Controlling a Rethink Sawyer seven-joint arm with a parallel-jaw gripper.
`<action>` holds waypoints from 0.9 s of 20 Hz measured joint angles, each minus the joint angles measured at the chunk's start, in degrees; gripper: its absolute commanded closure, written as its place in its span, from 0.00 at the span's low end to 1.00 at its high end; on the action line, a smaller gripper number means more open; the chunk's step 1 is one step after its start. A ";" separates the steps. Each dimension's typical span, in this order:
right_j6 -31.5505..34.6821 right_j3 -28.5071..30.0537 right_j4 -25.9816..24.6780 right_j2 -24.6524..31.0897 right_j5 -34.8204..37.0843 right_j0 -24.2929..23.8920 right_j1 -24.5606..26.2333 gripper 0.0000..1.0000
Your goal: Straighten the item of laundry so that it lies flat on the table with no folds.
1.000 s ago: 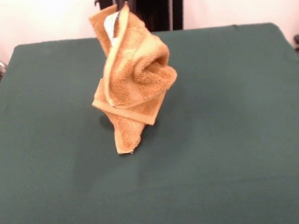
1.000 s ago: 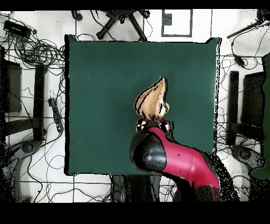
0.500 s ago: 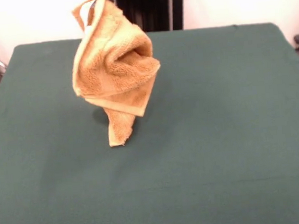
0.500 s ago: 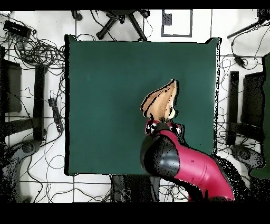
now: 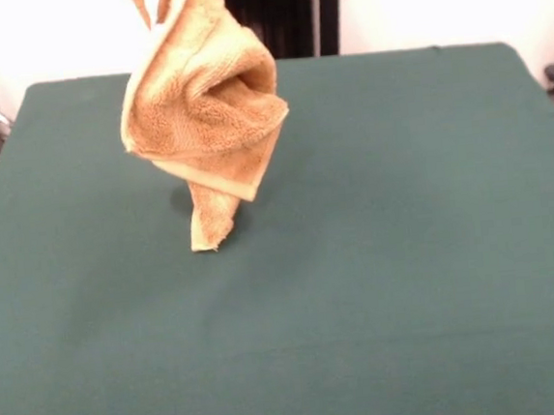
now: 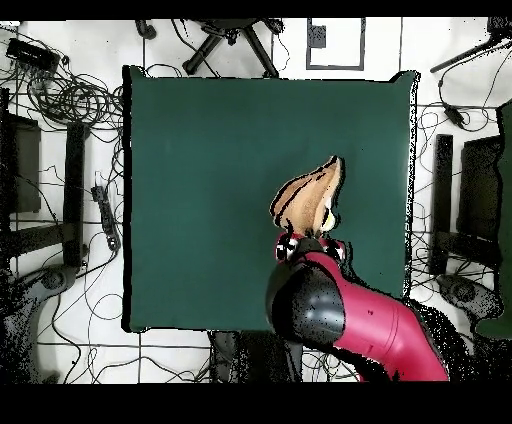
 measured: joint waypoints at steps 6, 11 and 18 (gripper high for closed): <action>0.00 0.01 0.00 -0.05 1.97 1.69 -1.15 1.00; 0.00 0.02 -0.05 -0.10 3.75 3.31 -1.42 1.00; 0.00 0.02 0.06 -0.11 5.72 2.78 -2.78 1.00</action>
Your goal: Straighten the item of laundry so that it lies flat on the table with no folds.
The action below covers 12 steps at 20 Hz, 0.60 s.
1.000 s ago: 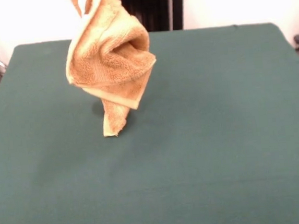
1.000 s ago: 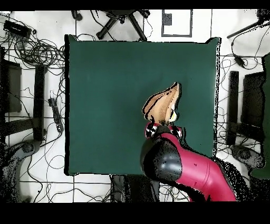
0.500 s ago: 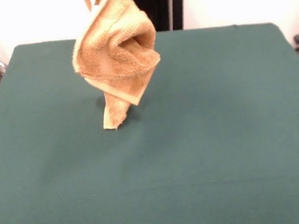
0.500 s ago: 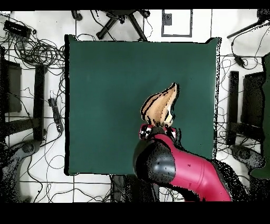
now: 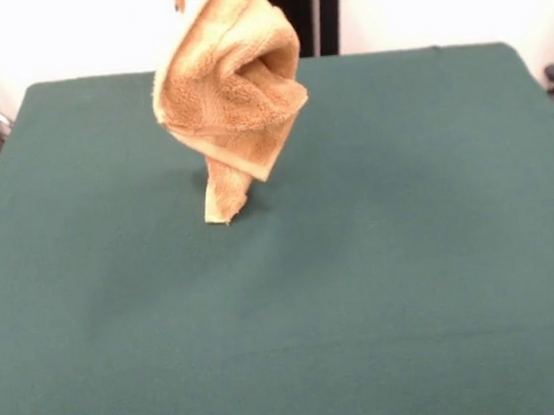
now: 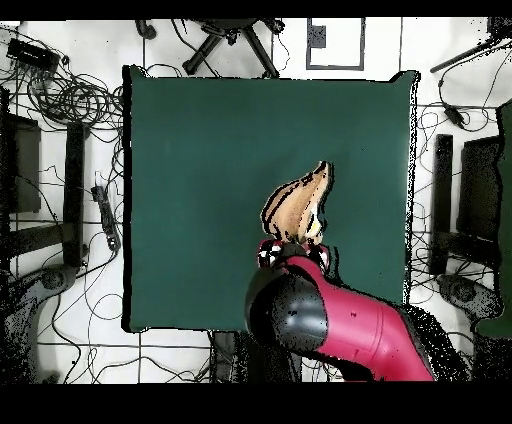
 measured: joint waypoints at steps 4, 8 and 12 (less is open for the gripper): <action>0.00 0.02 0.45 -0.02 1.33 -0.63 -1.58 1.00; 0.00 0.02 0.74 -0.02 2.28 -0.63 -2.45 1.00; 0.00 0.02 1.06 -0.02 3.65 -0.64 -3.32 1.00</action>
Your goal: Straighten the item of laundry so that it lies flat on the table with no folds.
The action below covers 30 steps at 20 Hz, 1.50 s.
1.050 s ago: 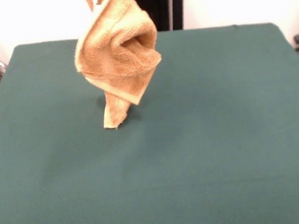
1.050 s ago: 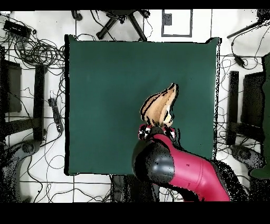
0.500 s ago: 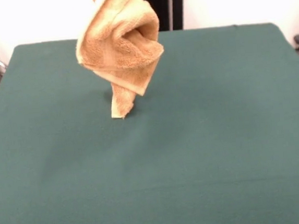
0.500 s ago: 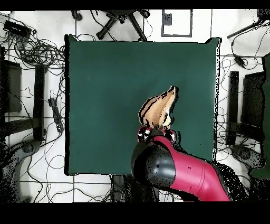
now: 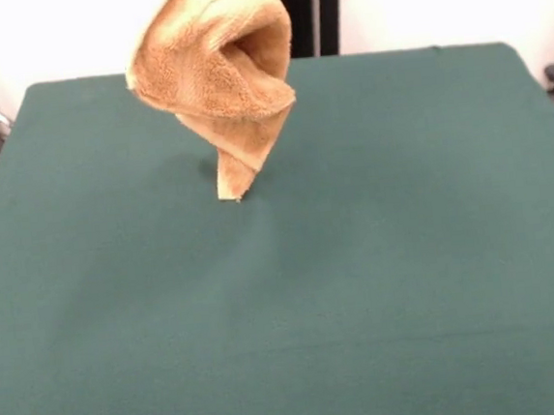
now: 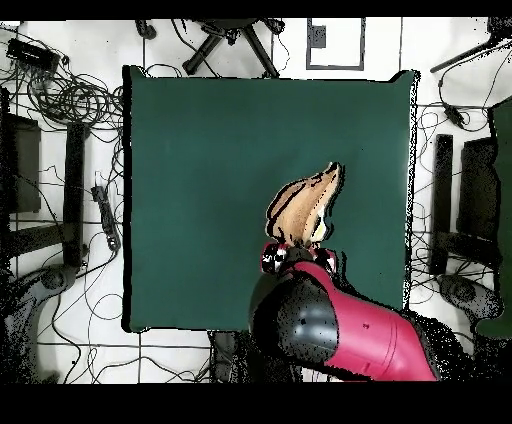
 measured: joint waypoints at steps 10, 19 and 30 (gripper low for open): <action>0.00 0.00 0.48 -0.01 6.35 -0.21 -1.64 1.00; 0.00 -0.01 0.68 0.00 7.88 -0.59 -1.74 1.00; 0.00 0.06 2.38 -0.02 8.36 -4.79 -4.55 1.00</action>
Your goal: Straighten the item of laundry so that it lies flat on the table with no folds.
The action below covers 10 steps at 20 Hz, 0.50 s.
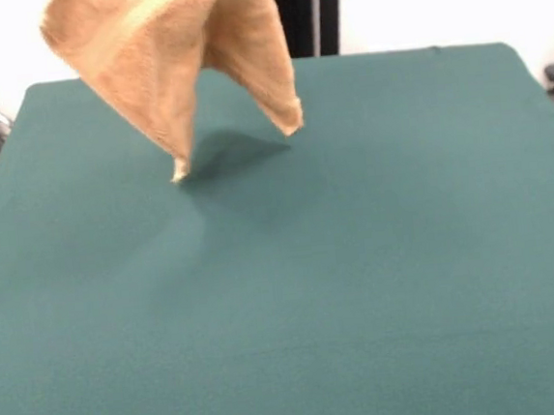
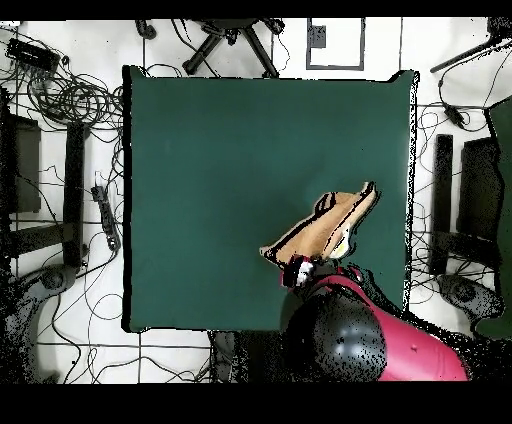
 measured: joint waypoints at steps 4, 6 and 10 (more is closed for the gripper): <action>0.00 0.40 0.27 -0.01 0.01 -1.86 -1.36 1.00; 0.00 0.61 0.29 -0.01 0.01 -2.54 -1.81 1.00; 0.00 1.46 0.30 -0.01 0.01 -3.06 -2.68 1.00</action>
